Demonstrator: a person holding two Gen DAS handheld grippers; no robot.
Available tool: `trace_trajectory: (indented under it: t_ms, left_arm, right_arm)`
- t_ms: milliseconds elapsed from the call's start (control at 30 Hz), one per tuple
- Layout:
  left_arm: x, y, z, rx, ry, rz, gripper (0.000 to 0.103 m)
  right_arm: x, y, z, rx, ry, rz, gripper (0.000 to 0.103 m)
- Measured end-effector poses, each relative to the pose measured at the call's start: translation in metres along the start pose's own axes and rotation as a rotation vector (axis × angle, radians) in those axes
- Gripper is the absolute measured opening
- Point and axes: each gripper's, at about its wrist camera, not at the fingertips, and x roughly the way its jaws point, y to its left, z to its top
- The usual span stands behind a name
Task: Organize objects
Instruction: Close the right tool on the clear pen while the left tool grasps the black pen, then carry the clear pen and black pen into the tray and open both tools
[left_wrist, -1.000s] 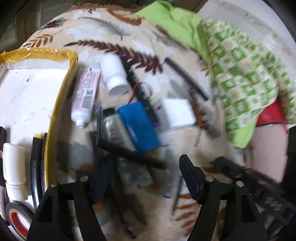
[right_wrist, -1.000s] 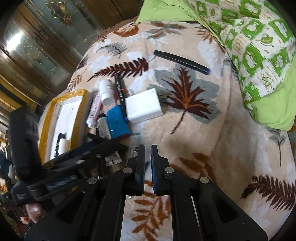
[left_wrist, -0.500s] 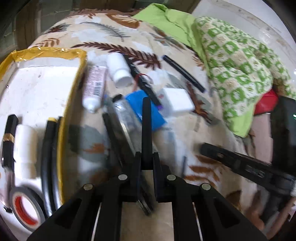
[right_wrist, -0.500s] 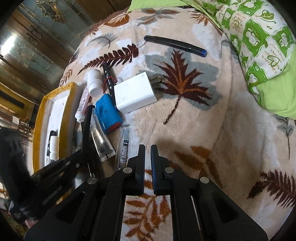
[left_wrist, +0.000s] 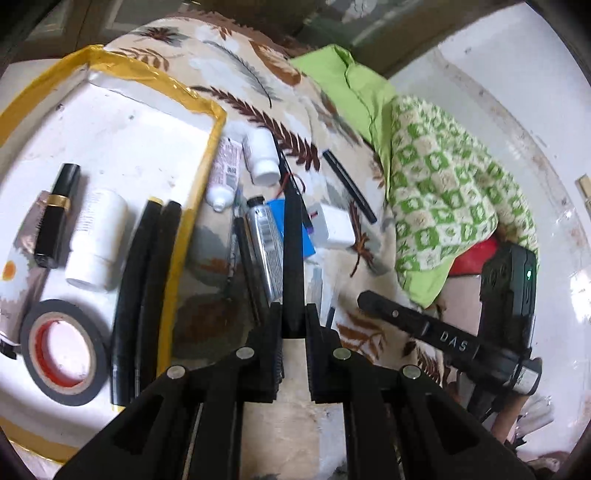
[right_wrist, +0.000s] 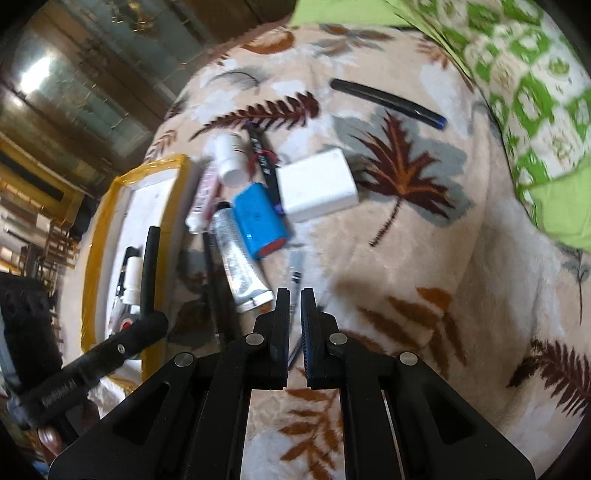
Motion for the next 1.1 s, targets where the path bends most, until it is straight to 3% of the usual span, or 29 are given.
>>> trace_trajectory:
  t_ms: [367, 400, 500, 733, 767, 867, 933, 1100]
  left_arm:
    - [-0.014, 0.012, 0.001, -0.052, -0.04, -0.056, 0.009]
    - [-0.018, 0.016, 0.001, -0.064, -0.051, -0.065, 0.009]
    - [-0.026, 0.026, -0.001, -0.095, -0.071, -0.082, 0.009]
    - [-0.035, 0.024, 0.0, -0.078, -0.099, -0.083, 0.009]
    - [-0.039, 0.025, 0.001, -0.082, -0.107, -0.086, 0.009]
    - [-0.055, 0.038, 0.001, -0.111, -0.143, -0.09, 0.009]
    - [-0.071, 0.055, 0.003, -0.149, -0.174, -0.089, 0.009]
    - [-0.099, 0.096, 0.006, -0.234, -0.228, -0.039, 0.009]
  right_arm:
    - [0.011, 0.002, 0.001, 0.003, 0.038, 0.064, 0.006]
    - [0.014, 0.002, 0.0, -0.001, 0.046, 0.044, 0.008]
    - [0.018, 0.001, -0.007, -0.02, 0.08, -0.014, 0.031]
    - [0.043, -0.008, -0.01, 0.054, 0.144, -0.079, 0.032]
    - [0.047, -0.006, -0.009, 0.043, 0.136, -0.1, 0.032]
    - [0.051, 0.012, -0.01, -0.06, 0.128, -0.222, 0.019]
    - [0.046, 0.01, -0.011, -0.049, 0.134, -0.219, 0.006]
    - [0.014, 0.007, -0.009, -0.01, 0.056, -0.148, 0.005]
